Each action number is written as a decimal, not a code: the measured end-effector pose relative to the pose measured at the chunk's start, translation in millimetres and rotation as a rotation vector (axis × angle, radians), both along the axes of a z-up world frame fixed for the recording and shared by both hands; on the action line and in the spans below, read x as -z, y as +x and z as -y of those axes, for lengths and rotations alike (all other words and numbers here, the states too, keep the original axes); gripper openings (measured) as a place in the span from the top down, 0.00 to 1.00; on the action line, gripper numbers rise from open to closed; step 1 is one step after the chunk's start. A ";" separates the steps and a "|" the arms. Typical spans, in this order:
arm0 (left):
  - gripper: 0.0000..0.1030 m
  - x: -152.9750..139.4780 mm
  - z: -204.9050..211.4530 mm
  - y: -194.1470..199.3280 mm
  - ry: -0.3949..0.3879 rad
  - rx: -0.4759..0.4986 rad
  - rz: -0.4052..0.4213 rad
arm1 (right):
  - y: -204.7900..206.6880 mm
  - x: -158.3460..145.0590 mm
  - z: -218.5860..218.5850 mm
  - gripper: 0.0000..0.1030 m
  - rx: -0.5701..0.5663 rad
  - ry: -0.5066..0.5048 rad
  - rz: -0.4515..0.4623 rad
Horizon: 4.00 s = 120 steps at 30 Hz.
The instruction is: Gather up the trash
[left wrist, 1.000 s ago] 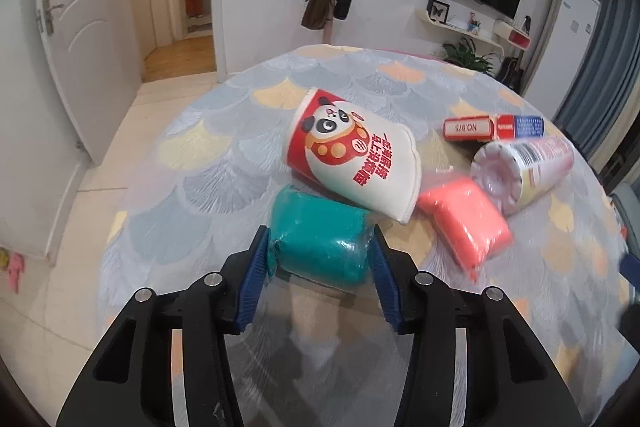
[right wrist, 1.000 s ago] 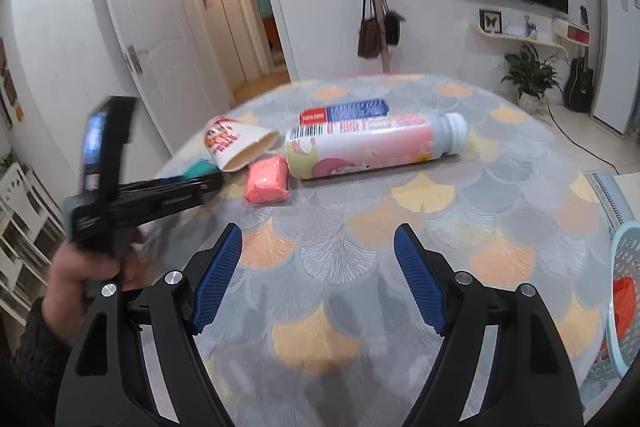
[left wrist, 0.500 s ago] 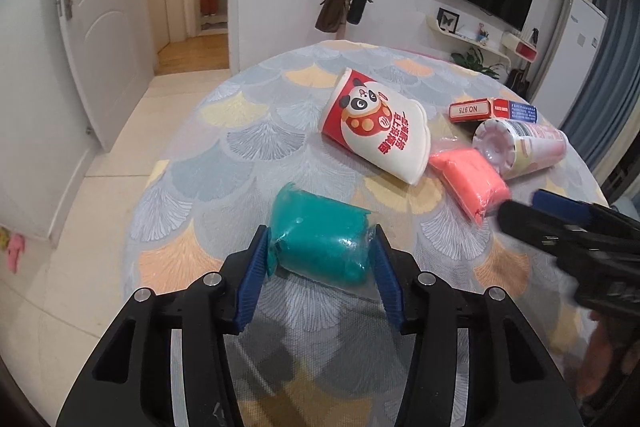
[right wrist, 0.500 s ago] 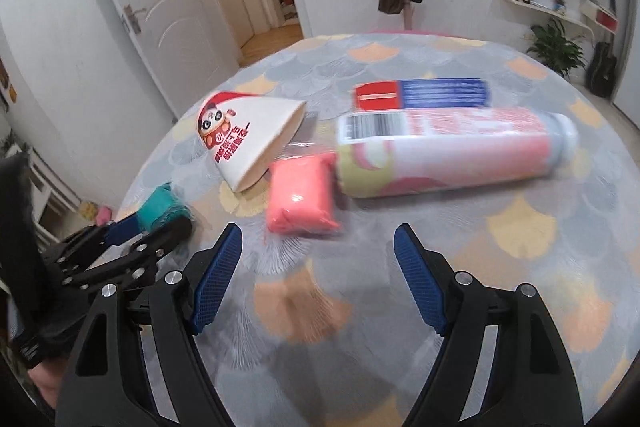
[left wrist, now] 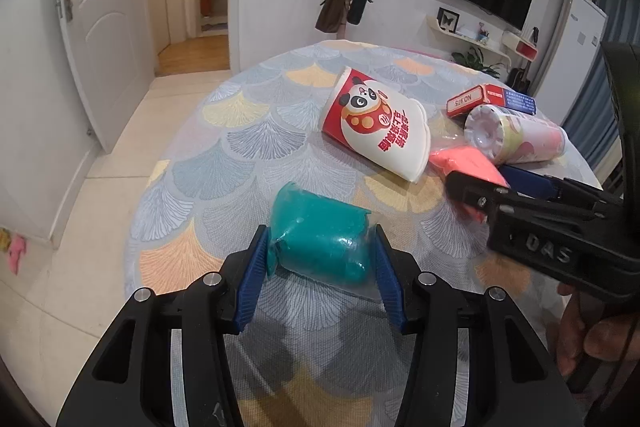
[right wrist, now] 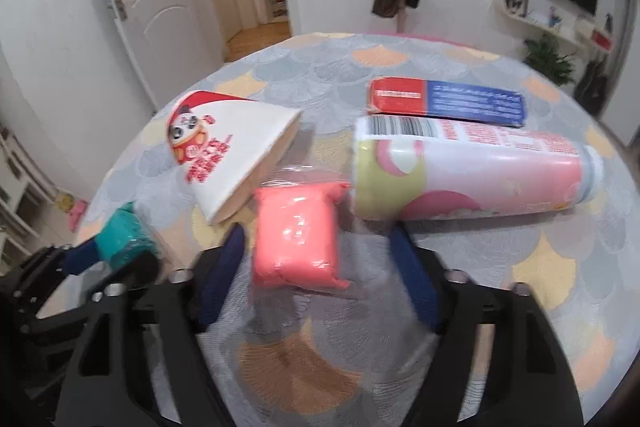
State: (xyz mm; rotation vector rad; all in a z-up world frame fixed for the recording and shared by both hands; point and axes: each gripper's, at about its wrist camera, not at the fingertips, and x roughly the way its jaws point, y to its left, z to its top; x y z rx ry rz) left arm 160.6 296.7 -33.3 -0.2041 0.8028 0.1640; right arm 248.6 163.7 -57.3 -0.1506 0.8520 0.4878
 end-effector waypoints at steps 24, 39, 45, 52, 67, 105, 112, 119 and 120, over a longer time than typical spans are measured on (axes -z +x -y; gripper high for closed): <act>0.54 -7.7 7.8 -27.5 -0.001 0.020 0.104 | -68.7 -3.2 73.1 0.66 0.005 0.136 -0.031; 0.54 -21.3 58.1 -70.1 0.026 0.095 0.116 | -110.1 -29.3 121.4 0.66 0.025 0.167 0.047; 0.54 -42.4 79.9 -83.5 0.047 0.127 0.153 | -122.3 -36.8 140.9 0.66 0.040 0.173 0.081; 0.54 -60.0 103.7 -89.5 0.058 0.162 0.178 | -130.4 -43.8 165.5 0.66 0.059 0.199 0.102; 0.54 -74.1 161.8 -78.5 0.085 0.245 0.188 | -129.9 -46.0 221.6 0.66 0.121 0.274 0.120; 0.54 -44.6 397.9 23.1 0.062 0.661 0.105 | -103.2 -6.6 478.8 0.66 0.587 0.346 0.160; 0.54 -28.8 463.1 49.6 0.078 0.774 0.083 | -102.5 18.6 531.2 0.66 0.687 0.339 0.133; 0.54 -2.3 511.1 68.9 0.104 0.823 0.026 | -103.3 37.6 565.3 0.65 0.760 0.354 0.105; 0.54 2.6 517.5 71.7 0.105 0.825 0.019 | -103.8 40.0 569.7 0.65 0.769 0.352 0.103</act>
